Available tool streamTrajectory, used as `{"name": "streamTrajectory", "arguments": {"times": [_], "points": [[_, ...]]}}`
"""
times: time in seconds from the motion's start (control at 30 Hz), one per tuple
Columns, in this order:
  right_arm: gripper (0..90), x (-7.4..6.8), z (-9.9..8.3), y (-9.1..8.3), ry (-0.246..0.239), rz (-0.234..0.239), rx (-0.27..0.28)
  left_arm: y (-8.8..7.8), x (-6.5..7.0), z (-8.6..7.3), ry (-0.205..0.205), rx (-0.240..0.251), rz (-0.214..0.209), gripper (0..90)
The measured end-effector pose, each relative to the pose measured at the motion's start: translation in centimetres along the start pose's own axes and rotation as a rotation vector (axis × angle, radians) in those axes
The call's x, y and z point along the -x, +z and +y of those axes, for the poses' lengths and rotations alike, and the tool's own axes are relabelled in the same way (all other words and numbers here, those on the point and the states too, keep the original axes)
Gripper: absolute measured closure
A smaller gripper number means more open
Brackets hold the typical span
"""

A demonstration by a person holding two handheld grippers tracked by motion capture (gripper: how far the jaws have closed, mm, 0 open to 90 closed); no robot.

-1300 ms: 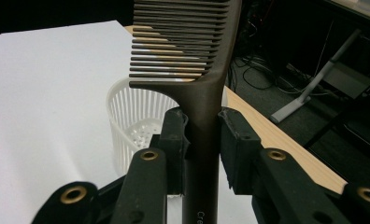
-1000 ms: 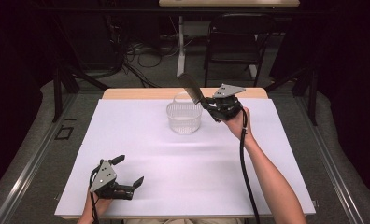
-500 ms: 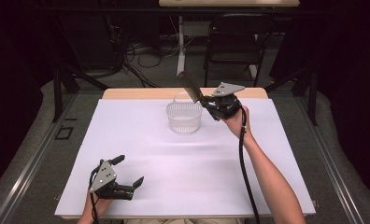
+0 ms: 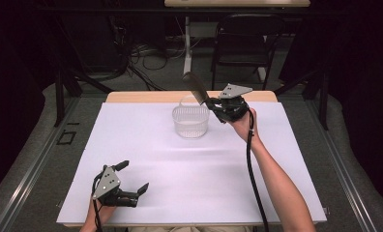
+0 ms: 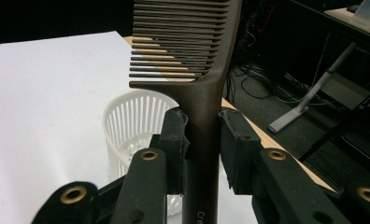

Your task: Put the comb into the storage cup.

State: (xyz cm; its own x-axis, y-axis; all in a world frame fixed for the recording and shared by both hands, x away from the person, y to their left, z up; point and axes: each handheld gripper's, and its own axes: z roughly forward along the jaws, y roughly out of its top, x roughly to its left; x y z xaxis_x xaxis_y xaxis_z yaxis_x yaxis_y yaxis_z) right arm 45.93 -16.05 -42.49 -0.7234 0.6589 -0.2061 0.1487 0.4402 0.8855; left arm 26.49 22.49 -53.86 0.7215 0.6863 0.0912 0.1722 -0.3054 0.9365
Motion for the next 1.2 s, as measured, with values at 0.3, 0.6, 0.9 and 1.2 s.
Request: {"name": "streamTrajectory", "arguments": {"times": [0.3,0.6,0.9,1.2], "points": [[72.5,0.0,0.3,0.1,-0.006,0.000,0.014,0.1,0.0,0.0,-0.002,0.001,-0.003,0.0],[72.5,0.1,0.6,0.4,-0.016,-0.002,0.024,0.1,0.0,0.0,0.000,0.000,-0.005,0.0],[72.5,0.0,0.9,0.8,-0.020,0.004,0.038,0.0,-0.1,0.0,-0.003,0.002,-0.001,0.0],[72.5,-0.1,1.2,1.1,-0.027,0.009,0.045,0.1,0.0,0.0,-0.004,0.004,-0.004,0.0]]}}
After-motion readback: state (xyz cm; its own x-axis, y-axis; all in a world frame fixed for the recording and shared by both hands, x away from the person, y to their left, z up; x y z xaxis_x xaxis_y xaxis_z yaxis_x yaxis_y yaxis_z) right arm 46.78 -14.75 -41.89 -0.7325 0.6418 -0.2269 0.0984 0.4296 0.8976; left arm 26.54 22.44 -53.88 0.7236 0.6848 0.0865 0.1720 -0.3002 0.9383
